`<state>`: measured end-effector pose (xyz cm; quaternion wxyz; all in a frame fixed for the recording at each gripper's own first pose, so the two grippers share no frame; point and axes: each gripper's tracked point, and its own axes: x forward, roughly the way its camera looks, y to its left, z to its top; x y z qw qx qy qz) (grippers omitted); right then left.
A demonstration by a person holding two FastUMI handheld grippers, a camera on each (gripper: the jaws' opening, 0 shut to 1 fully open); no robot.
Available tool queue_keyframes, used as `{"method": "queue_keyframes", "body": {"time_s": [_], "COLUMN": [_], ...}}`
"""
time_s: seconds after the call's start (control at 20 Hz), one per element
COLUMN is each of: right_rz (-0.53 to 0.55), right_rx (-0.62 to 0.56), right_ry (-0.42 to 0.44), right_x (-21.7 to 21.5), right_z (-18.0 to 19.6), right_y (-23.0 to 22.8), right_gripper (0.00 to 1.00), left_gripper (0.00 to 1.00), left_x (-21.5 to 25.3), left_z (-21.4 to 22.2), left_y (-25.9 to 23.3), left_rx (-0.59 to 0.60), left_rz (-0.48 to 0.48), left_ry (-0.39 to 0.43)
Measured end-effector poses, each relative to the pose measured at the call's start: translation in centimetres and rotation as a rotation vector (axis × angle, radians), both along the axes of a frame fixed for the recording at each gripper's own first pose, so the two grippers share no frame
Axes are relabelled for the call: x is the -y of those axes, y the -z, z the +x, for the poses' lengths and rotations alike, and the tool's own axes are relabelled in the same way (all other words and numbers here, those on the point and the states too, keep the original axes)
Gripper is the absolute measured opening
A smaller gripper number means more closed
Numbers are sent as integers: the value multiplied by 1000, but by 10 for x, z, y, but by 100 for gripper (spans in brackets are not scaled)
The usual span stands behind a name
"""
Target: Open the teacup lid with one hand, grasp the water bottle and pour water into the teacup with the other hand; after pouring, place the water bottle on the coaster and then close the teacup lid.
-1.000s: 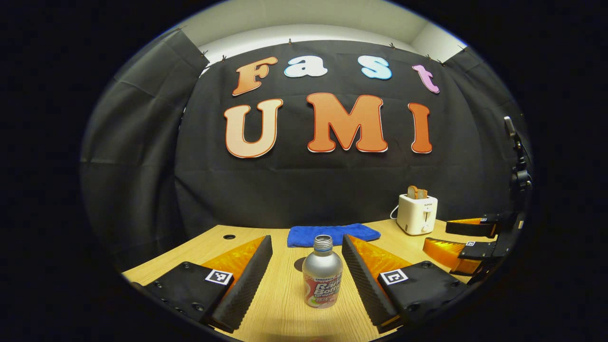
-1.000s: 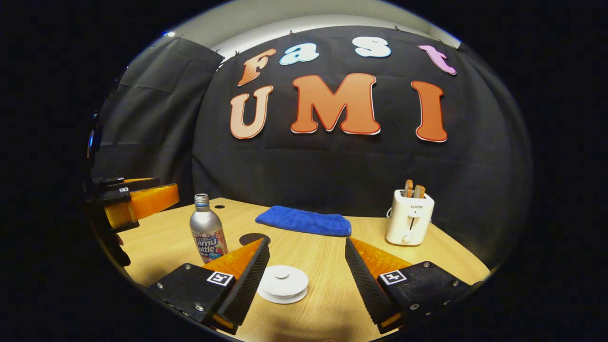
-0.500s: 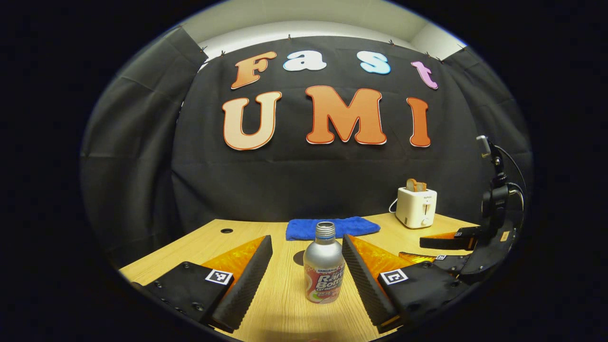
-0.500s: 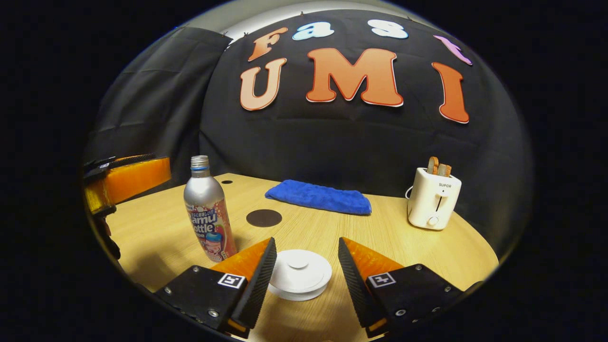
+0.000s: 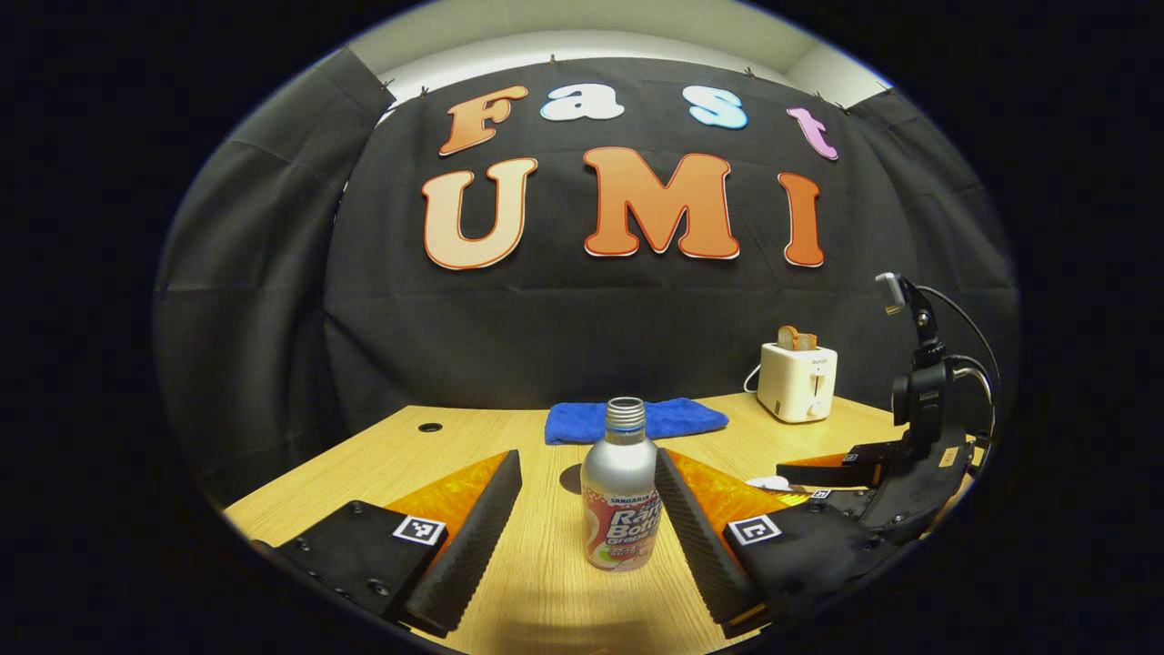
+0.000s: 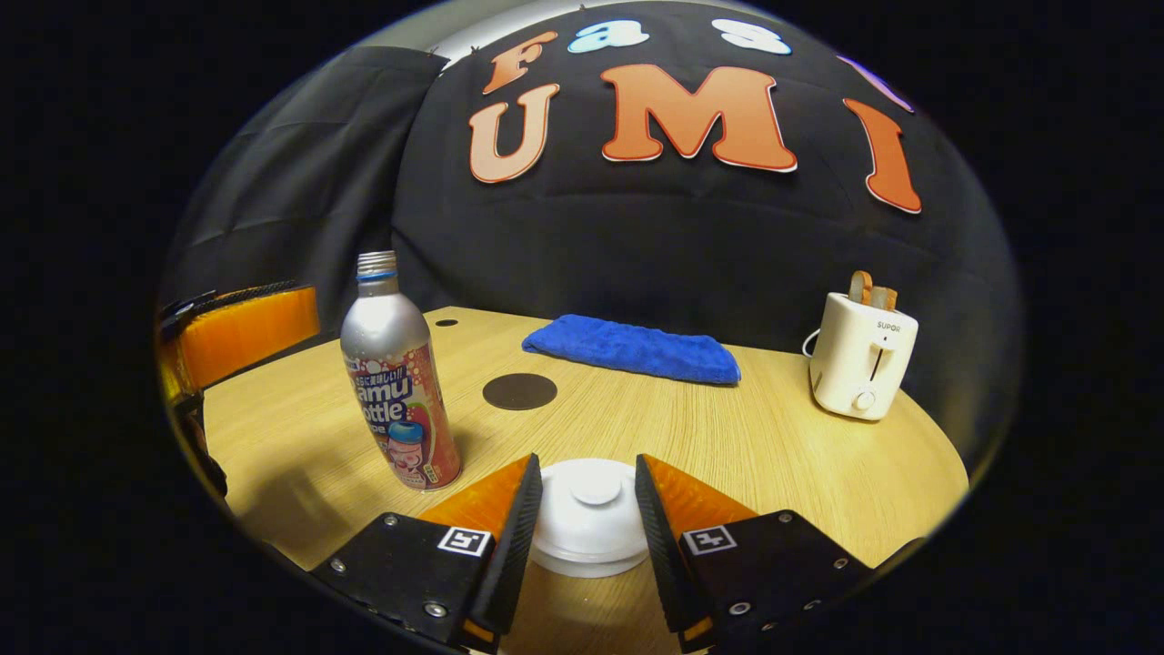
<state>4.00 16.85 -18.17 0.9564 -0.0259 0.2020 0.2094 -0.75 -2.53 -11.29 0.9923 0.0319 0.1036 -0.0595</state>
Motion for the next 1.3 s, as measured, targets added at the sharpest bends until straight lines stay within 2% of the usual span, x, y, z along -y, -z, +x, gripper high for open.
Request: {"method": "queue_keyframes", "body": {"time_s": [0.1, 0.15, 0.45, 0.65, 1.2, 1.25, 1.3], "right_rz": [3, 7, 38, 85, 121, 125, 127], "right_rx": [10, 11, -9, -41, 36, 39, 45], "right_ry": [5, 6, 2, 17, 43, 49, 59], "right_x": [1, 1, 2, 3, 30, 34, 40], "right_z": [1, 1, 4, 5, -6, -7, -8], "right_y": [-1, -1, -2, -3, -42, -44, -47], "right_gripper": [61, 52, 27, 23, 23, 23, 23], "left_gripper": [97, 97, 97, 97, 97, 94, 97], "left_x": [1, 2, 9, 19, 26, 27, 28], "left_z": [0, 0, -1, -2, 14, 16, 17], "left_y": [1, 2, 13, 39, 78, 83, 88], "left_rx": [-4, -6, -27, -80, -197, -211, -230], "left_rz": [2, 4, 12, 27, 6, 4, 4], "left_ry": [2, 4, 22, 43, 46, 48, 47]}}
